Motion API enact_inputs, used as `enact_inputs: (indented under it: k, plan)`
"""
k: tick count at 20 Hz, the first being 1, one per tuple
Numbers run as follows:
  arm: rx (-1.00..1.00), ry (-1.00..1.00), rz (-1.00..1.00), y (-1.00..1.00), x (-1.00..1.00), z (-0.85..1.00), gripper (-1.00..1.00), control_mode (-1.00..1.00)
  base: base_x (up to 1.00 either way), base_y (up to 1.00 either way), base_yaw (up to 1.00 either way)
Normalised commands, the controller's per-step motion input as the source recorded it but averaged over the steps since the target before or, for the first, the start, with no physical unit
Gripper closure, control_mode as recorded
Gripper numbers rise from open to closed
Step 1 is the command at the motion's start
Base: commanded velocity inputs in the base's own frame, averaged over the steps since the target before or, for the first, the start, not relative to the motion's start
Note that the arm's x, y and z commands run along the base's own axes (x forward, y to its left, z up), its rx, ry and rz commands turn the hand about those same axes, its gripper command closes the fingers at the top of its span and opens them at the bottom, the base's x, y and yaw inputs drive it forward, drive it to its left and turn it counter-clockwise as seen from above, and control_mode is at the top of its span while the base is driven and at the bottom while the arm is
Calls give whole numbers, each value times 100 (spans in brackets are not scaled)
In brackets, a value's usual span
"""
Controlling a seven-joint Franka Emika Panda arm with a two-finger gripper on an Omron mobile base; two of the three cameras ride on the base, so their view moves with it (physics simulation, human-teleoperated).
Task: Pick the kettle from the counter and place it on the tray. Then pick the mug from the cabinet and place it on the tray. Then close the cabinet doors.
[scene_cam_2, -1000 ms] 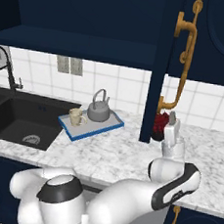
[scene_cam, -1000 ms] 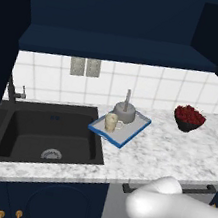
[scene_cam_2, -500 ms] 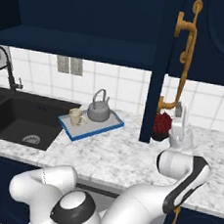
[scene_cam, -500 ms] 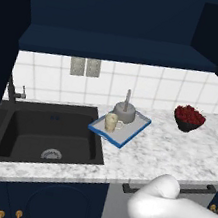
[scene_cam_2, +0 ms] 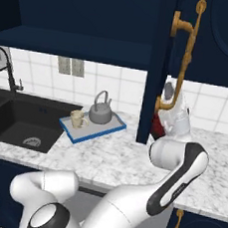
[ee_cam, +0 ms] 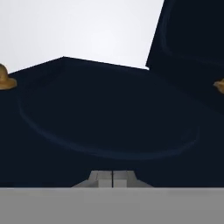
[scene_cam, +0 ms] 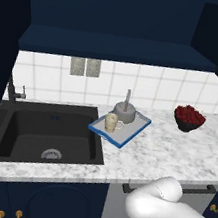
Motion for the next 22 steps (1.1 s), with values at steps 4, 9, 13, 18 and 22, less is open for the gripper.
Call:
enact_inputs:
  k: [4,9,13,18,22]
  plan:
    - [-12,0,0,76,-48,54,100,-100,0,0,0]
    - [-12,7,0,84,-28,52,100,-100,0,0,0]
    - [-9,37,5,45,0,36,100,-100,0,0,0]
    - [0,34,14,33,3,56,100,-100,0,0,0]
    - [0,43,3,41,23,36,100,-100,0,0,0]
